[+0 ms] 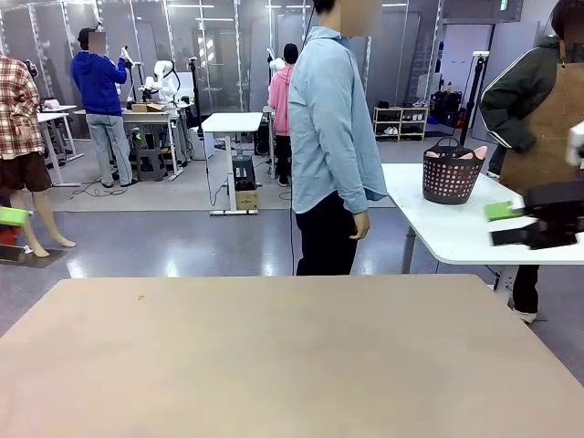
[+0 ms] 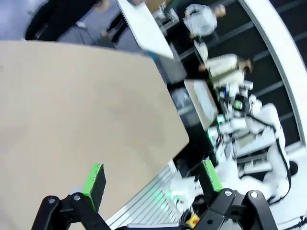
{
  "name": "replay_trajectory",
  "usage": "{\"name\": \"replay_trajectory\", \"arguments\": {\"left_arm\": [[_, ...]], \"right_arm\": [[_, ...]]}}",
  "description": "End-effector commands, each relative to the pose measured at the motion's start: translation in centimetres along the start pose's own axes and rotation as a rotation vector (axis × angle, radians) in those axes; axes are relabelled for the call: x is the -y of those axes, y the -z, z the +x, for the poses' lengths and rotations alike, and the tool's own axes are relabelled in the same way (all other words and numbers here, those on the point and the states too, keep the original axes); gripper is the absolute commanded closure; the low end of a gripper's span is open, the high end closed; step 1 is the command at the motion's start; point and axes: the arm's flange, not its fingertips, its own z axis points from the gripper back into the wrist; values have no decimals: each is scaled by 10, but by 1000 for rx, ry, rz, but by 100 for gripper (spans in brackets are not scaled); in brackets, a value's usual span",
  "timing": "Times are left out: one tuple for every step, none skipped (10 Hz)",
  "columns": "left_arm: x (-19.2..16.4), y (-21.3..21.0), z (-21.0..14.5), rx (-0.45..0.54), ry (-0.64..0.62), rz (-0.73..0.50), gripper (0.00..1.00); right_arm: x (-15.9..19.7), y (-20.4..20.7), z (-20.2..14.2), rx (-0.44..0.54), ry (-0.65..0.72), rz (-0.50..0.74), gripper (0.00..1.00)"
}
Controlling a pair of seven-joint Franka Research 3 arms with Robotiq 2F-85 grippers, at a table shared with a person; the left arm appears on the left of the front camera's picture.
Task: Fold the towel.
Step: Grab the top end of the 100 cm Hotel Towel extended by the human.
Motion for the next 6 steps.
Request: {"name": "replay_trajectory", "arguments": {"left_arm": [[-12, -7, -74, 121, -33, 36, 0], [-15, -17, -84, 186, -59, 65, 0], [-18, -24, -91, 216, -81, 91, 0], [-18, -29, -96, 237, -93, 102, 0], [-16, -31, -98, 255, -86, 114, 0], [-15, -28, -95, 251, -65, 121, 0]], "right_arm": [[10, -18, -84, 112, 30, -14, 0], [15, -36, -96, 172, 63, -22, 0], [21, -48, -106, 209, 87, -25, 0], [24, -55, -115, 239, 101, -22, 0], [27, -58, -121, 252, 112, -24, 0], [34, -54, -123, 254, 125, -35, 0]]}}
